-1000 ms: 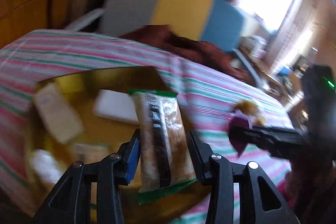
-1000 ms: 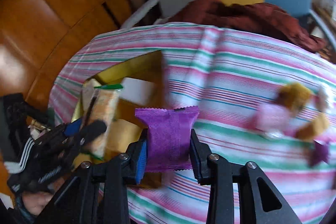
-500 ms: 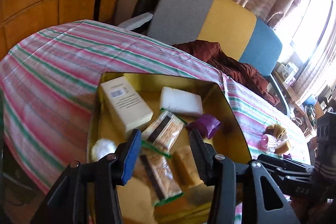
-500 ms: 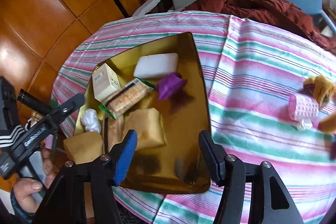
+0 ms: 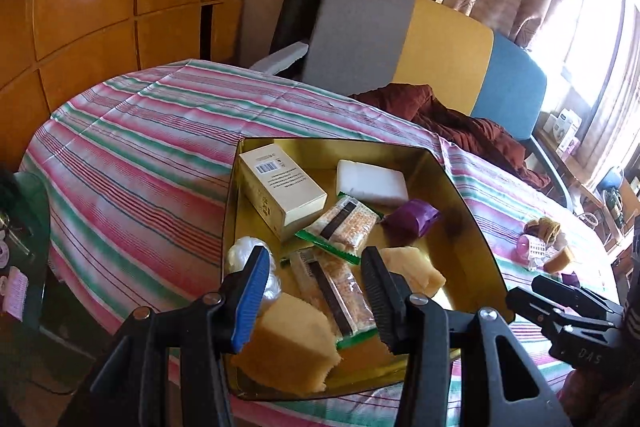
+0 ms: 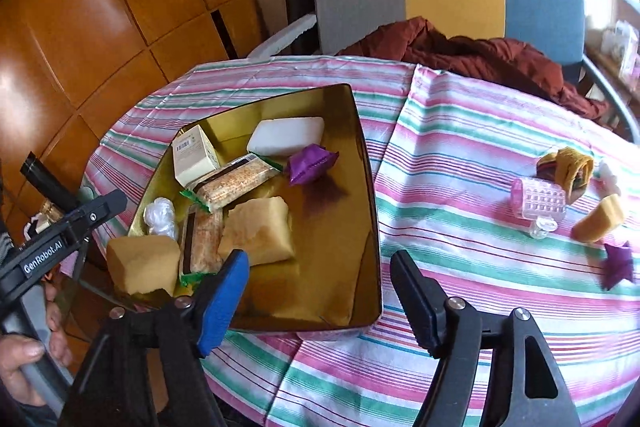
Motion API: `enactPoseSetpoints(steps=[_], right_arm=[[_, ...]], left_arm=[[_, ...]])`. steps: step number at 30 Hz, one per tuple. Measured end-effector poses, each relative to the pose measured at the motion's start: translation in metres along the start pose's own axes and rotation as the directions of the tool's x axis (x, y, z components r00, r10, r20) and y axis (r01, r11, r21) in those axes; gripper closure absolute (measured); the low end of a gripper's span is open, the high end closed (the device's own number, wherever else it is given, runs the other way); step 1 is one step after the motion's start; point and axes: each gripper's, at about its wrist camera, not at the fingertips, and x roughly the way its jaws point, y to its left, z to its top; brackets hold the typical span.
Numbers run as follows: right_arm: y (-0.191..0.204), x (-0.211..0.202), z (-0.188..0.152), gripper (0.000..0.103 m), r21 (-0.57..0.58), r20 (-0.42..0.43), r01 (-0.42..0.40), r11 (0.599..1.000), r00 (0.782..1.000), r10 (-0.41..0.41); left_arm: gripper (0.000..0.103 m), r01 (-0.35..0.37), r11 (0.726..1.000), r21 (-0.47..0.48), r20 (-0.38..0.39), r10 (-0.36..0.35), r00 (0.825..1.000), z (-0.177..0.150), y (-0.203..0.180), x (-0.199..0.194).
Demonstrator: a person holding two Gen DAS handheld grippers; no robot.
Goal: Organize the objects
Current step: 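Open both tools and move them back toward the remaining items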
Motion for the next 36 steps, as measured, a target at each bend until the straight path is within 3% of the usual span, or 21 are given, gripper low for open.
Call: enactPoseSetpoints(steps=[12, 23, 36], right_arm=[[-0.01, -0.016, -0.011, 0.025, 0.0, 0.05, 0.035, 0.999, 0.998, -0.035], [-0.04, -0.031, -0.015, 0.022, 0.07, 0.072, 0.069, 0.995, 0.995, -0.074], [-0.086, -0.039, -0.028, 0.018, 0.161, 0.057, 0.136, 0.978, 0.988, -0.146]], left_arm=[[0.055, -0.003, 0.991, 0.132, 0.036, -0.002, 0.999, -0.006, -0.036, -0.015], [0.055, 0.05, 0.978, 0.204, -0.011, -0.049, 0.999, -0.02, -0.069, -0.01], [0.055, 0.095, 0.939, 0.33, -0.064, -0.078, 0.995, -0.038, -0.112, -0.002]])
